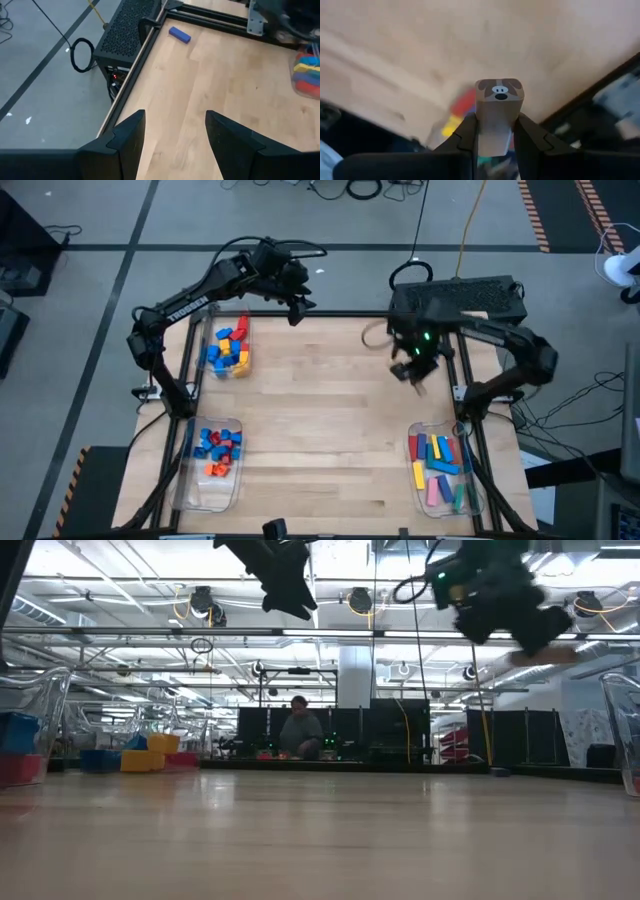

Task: Sort blocks by size
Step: Put the brown rectangular block into the bottom right transparent bin

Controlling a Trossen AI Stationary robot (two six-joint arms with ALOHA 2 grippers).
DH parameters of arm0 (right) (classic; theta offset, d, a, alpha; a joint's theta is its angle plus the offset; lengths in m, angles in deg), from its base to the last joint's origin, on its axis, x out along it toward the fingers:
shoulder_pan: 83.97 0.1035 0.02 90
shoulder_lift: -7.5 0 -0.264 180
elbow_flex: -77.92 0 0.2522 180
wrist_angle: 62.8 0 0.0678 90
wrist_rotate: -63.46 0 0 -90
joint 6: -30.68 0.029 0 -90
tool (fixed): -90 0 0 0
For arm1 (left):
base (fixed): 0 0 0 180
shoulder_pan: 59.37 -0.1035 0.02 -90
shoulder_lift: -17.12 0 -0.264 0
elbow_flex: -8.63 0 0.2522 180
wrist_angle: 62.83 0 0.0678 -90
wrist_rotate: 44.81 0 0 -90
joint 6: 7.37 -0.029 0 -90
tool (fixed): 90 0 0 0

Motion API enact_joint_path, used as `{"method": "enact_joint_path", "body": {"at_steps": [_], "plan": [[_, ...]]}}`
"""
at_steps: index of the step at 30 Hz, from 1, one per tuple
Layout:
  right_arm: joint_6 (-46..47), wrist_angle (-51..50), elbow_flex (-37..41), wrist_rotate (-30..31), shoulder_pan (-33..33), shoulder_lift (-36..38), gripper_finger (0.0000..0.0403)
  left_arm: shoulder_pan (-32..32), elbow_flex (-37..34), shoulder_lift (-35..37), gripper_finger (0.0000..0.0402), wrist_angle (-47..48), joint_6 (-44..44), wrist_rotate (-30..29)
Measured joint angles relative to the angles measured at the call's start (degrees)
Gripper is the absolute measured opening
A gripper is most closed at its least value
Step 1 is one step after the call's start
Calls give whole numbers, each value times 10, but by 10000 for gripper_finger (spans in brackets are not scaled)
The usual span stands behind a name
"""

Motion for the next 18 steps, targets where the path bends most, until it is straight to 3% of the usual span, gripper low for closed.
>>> {"method": "enact_joint_path", "body": {"at_steps": [7,15,18], "plan": [[95,0,123,-64,151,89,66,13,0,0,208,-15,26,0],[230,37,178,-94,278,127,67,28,0,0,208,-19,35,-3],[298,68,195,-93,298,127,103,33,0,0,208,-30,56,-3]]}}
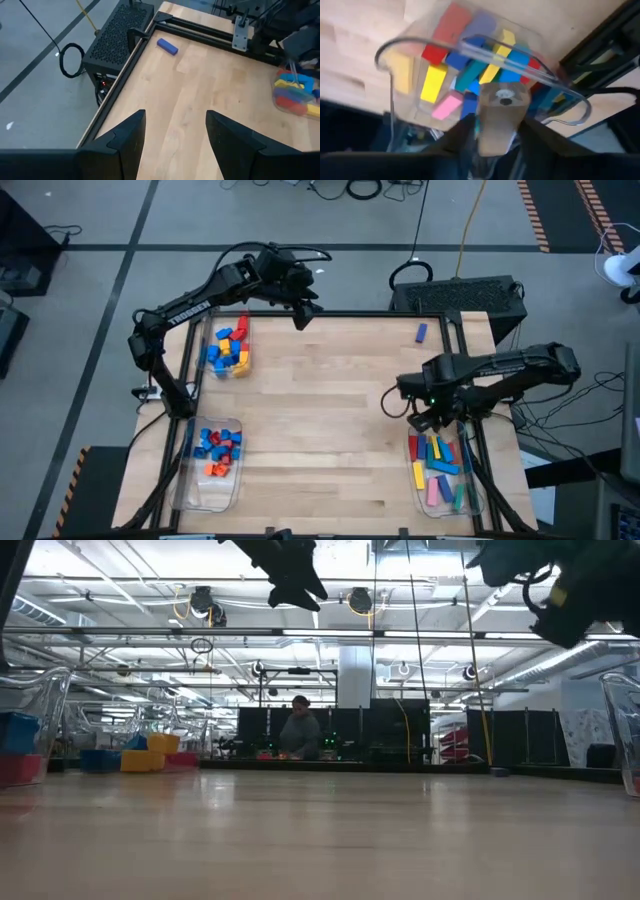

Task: Sort blocks by size
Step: Put the brown rectangular block into the bottom right transparent bin, then put the blue rectangular block into the bottom right transparent bin

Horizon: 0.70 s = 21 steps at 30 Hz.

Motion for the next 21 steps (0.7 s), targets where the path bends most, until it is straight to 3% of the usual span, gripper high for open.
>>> {"method": "enact_joint_path", "body": {"at_steps": [6,10,14,21], "plan": [[91,25,19,14,8,0,238,4,0,0,208,6,4,0],[128,84,19,14,8,0,297,6,0,0,208,11,3,0],[172,162,19,3,1,0,321,7,0,0,208,11,-2,0],[211,260,19,3,-50,0,320,7,0,0,208,19,-43,0]]}}
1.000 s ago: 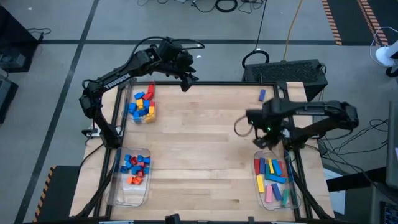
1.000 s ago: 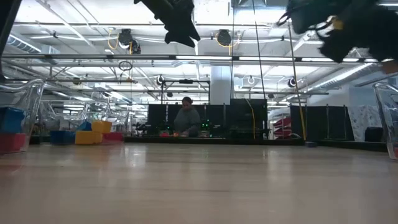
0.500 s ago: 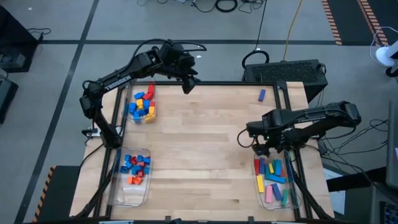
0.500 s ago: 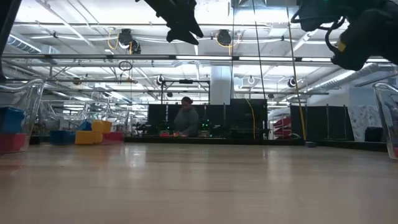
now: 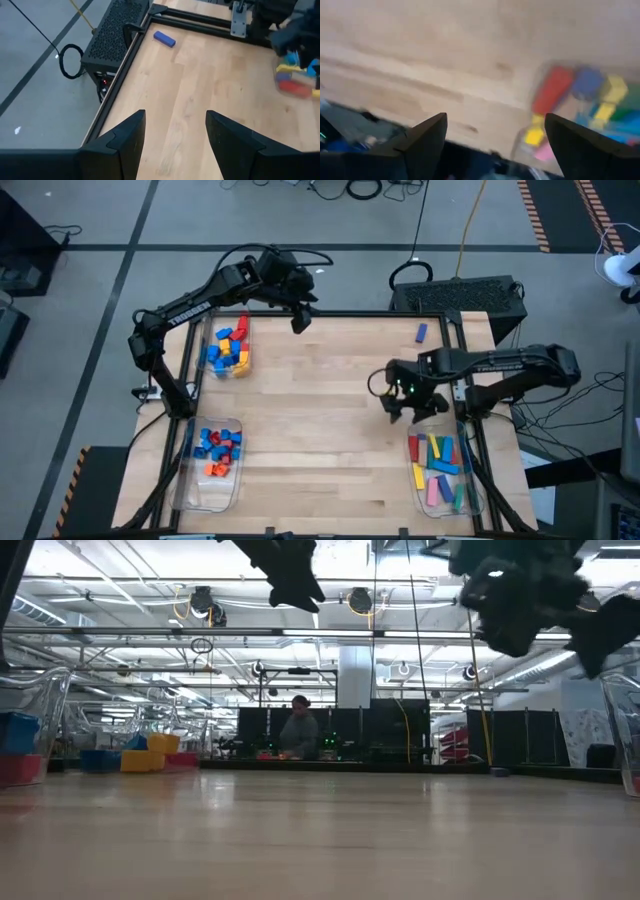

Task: Sort blocks by size
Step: Put the blue rectangular block into the bottom right transparent bin

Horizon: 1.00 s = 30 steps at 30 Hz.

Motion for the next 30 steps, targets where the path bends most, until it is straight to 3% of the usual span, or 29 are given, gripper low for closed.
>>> {"method": "enact_joint_path", "body": {"at_steps": [6,13,17,23,30], "plan": [[7,32,0,66,-100,0,320,0,0,0,208,11,-29,0],[18,41,-1,253,-267,-12,320,0,0,0,208,26,-46,0],[-29,59,-1,254,-369,-61,320,-2,0,0,208,35,-50,0],[-105,49,-21,208,-476,-155,320,-4,0,0,208,64,-64,0],[-217,-69,-163,255,-550,-247,320,-8,0,0,208,82,-75,0]]}}
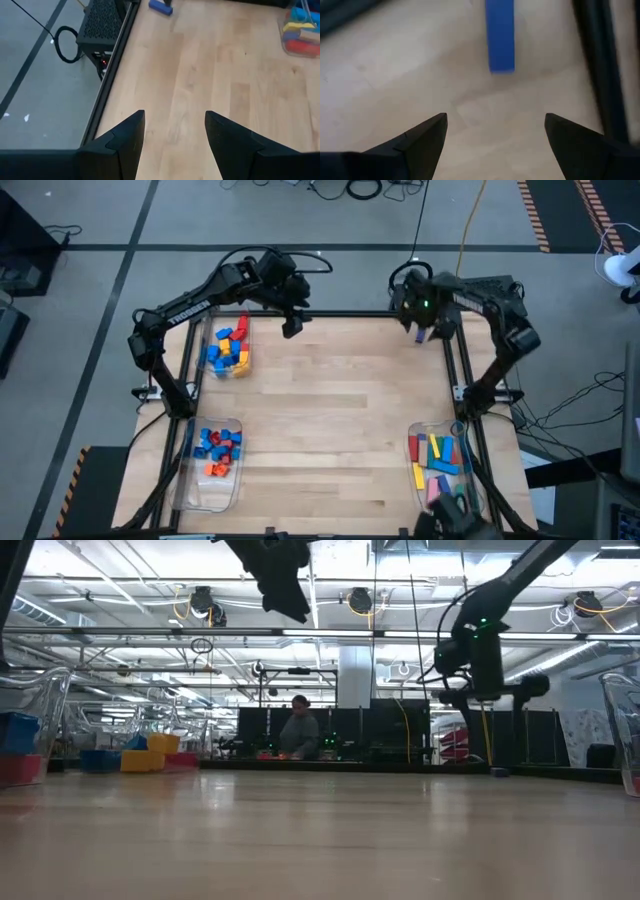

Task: Sort blocks by size
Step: Put the blue rectangular block into the bottom right transparent bin

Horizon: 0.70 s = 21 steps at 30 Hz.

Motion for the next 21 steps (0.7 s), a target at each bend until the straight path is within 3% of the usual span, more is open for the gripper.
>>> {"method": "enact_joint_path", "body": {"at_steps": [9,13,21], "plan": [[-159,-171,-204,-1,-78,-178,320,-4,0,0,208,-5,0,0],[-204,-214,-234,-17,-95,-227,320,-4,0,0,208,0,1,0],[-241,-216,-252,-63,-121,-243,320,-6,0,0,208,-18,0,-2]]}}
